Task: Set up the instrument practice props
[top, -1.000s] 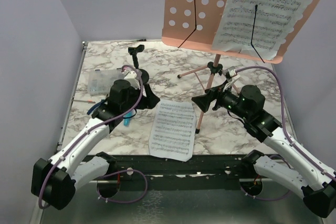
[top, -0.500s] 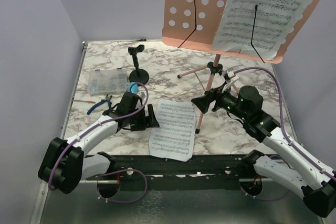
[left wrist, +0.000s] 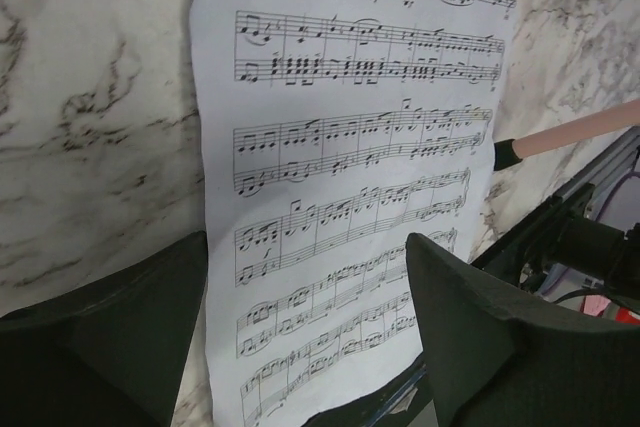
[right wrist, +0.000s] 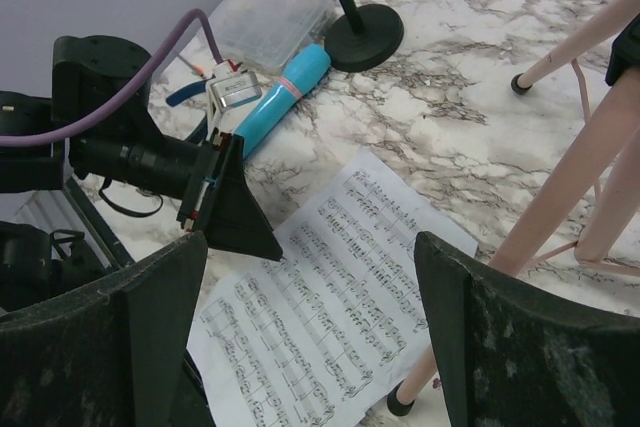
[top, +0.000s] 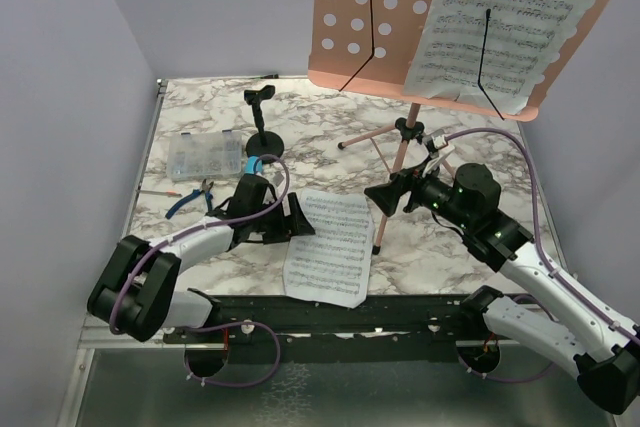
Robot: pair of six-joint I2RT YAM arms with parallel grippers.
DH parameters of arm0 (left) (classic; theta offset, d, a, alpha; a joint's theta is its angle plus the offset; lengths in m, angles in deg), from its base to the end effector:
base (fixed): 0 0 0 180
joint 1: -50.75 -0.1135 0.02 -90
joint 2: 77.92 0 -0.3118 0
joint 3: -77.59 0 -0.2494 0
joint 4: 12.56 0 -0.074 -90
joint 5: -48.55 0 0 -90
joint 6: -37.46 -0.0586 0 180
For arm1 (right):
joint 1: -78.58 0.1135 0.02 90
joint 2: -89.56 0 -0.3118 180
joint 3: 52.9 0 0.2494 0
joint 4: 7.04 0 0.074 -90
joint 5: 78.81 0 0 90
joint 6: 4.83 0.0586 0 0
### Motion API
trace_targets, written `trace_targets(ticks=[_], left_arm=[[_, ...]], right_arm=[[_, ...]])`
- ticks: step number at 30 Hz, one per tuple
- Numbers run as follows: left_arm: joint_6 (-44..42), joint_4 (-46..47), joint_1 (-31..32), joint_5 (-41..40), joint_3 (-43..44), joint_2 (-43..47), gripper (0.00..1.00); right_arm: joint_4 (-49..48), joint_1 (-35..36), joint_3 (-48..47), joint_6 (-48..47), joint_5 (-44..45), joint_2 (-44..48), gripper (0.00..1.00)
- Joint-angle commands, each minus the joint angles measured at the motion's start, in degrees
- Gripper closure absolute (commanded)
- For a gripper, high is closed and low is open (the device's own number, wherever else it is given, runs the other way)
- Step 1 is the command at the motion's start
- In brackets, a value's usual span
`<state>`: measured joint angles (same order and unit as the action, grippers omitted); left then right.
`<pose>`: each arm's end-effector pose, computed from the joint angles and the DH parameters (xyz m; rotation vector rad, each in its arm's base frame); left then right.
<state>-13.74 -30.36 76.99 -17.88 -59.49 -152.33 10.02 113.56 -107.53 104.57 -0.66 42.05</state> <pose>0.1979 -0.1237 0.1867 -0.0840 2.5940 -0.9713 0.1457 0.1166 0.3517 -0.4030 1.7777 0.8646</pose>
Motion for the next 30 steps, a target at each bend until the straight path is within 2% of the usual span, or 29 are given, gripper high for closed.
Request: trace_targets(ticks=[1,4,9,19,27,30], left_arm=[[-0.3,12.3,-0.3,5.3,-2.9,-4.5,0.19],[1.5,19.3,-0.4,8.8,-3.9,-7.5,0.24],[4.2,26.3,-0.4,13.0,-3.8,-11.1,0.40],[4.5,30.0,-0.4,15.6,-4.3,-12.7,0.44],[4.4,30.9,-0.3,14.8,-3.3,-14.2,0.65],[4.3,30.9,-0.3,15.0,-2.5,-14.6,0.77]], right_arm=[[1.0,0.4,0.1,-1.0,1.6,1.4,0.11],[1.0,0.4,-0.2,-1.1,1.7,1.3,0.11],[0.8,0.4,-0.5,-1.2,1.6,0.9,0.11],[-0.2,0.4,-0.5,-1.0,1.2,0.4,0.11],[-0.3,0.4,-0.9,-1.0,0.8,0.3,0.11],[-0.3,0.4,-1.0,-1.1,0.8,0.2,0.11]])
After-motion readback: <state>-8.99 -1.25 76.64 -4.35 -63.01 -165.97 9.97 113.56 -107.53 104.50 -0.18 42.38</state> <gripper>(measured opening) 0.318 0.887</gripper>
